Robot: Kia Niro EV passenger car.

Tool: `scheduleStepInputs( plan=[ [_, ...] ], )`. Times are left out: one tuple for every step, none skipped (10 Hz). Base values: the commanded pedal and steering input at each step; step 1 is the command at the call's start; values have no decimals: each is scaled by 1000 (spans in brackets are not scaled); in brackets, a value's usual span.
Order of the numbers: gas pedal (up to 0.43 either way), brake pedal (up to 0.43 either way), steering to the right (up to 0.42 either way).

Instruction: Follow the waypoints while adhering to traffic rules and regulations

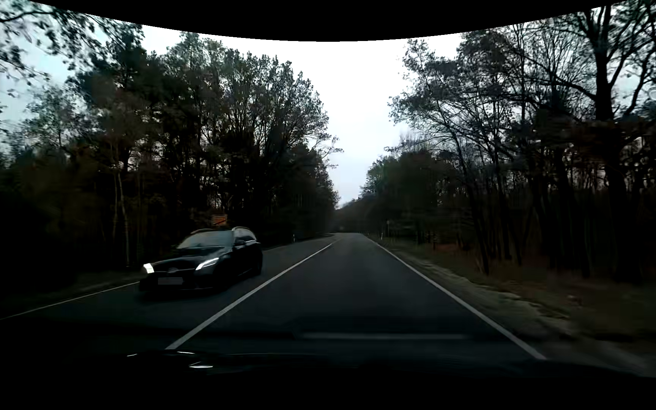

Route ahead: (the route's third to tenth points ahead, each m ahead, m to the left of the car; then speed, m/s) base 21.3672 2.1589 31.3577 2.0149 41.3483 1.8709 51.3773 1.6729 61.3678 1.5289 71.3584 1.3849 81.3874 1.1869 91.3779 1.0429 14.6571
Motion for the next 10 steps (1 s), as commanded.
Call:
scheduleStepInputs(
  plan=[
    [157, 0, 12],
    [157, 0, 11],
    [157, 0, 10],
    [157, 0, 9],
    [157, 0, 8],
    [150, 0, 6],
    [150, 0, 5],
    [150, 0, 5],
    [150, 0, 4],
    [150, 0, 3]
  ],
)
